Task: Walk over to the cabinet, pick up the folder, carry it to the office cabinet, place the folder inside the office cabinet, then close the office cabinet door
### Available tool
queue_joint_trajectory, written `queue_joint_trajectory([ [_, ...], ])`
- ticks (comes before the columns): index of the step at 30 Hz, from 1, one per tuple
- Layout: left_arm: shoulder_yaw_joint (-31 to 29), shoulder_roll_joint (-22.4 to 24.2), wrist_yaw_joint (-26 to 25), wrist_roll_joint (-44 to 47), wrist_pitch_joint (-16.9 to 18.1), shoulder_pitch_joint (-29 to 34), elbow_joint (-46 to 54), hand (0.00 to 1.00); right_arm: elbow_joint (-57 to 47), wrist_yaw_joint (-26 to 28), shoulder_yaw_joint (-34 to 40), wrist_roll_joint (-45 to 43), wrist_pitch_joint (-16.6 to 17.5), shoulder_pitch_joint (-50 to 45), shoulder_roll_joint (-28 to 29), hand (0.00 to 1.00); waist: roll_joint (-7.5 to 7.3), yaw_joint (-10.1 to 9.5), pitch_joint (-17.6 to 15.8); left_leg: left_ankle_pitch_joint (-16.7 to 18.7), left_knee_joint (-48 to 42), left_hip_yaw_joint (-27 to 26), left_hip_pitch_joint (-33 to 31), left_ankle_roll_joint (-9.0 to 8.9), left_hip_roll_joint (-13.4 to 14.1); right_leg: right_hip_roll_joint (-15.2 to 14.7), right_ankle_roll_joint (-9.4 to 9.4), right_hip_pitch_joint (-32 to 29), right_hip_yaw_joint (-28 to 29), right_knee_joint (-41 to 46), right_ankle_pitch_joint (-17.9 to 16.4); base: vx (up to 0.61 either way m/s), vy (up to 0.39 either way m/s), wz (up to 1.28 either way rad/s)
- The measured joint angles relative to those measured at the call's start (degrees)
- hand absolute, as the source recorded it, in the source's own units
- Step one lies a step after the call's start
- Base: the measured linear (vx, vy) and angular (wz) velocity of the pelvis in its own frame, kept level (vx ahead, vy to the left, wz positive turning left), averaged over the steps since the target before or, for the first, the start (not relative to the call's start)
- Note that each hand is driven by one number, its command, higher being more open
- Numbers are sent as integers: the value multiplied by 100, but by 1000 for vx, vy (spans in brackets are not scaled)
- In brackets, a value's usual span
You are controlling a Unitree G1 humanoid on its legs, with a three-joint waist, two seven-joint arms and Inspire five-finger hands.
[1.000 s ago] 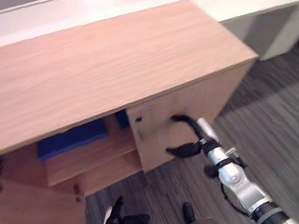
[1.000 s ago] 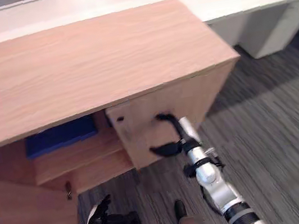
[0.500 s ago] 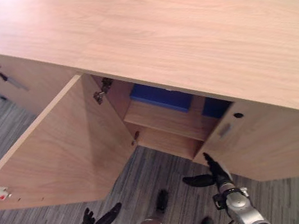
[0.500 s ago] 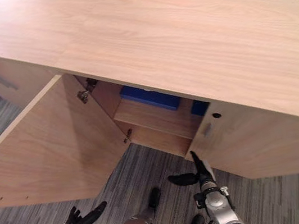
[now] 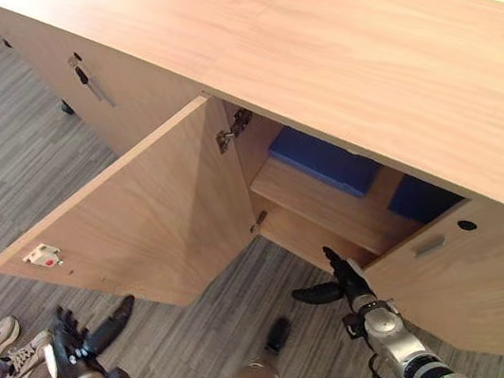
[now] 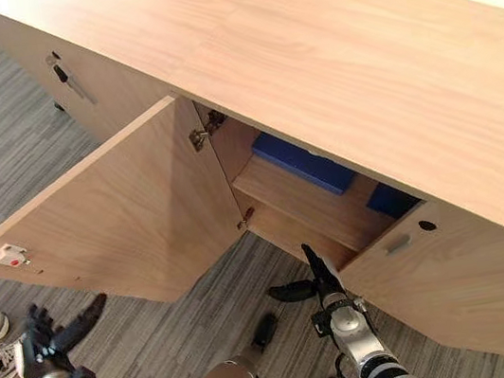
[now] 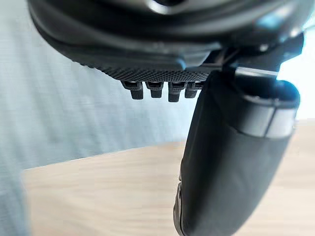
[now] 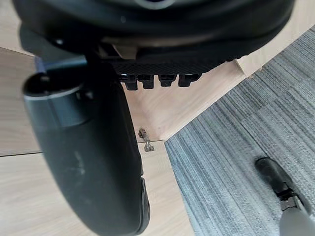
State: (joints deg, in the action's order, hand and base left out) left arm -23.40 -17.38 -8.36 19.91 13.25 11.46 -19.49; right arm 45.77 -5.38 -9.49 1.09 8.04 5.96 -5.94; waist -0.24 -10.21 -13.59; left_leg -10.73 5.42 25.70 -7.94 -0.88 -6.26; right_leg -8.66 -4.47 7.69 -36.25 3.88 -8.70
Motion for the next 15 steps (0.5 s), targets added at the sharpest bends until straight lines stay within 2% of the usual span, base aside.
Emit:
queue_joint_trajectory([
  [7, -322, -702, -31, -159, 31, -324, 86, 100, -1, 75, 23, 9, -2, -563, -19, 100, -237, 16, -34, 31, 1, -327, -16, -31, 104, 43, -21, -151, 347, 1, 16, -45, -24, -24],
  [9, -331, -1025, -42, -153, -22, -325, 30, 100, 0, 133, 31, 10, -16, -777, -21, 100, -348, 12, -24, 29, 0, -393, -8, -20, 132, 36, -56, -171, 432, 1, 38, 15, -32, -12],
  [15, -289, -1027, -109, -121, -71, -78, 158, 100, 30, 170, 271, 32, -20, -916, -6, 100, -395, 5, 4, 34, 1, -591, 79, -25, 193, 57, -53, -186, 680, 62, 52, -38, -15, -16],
])
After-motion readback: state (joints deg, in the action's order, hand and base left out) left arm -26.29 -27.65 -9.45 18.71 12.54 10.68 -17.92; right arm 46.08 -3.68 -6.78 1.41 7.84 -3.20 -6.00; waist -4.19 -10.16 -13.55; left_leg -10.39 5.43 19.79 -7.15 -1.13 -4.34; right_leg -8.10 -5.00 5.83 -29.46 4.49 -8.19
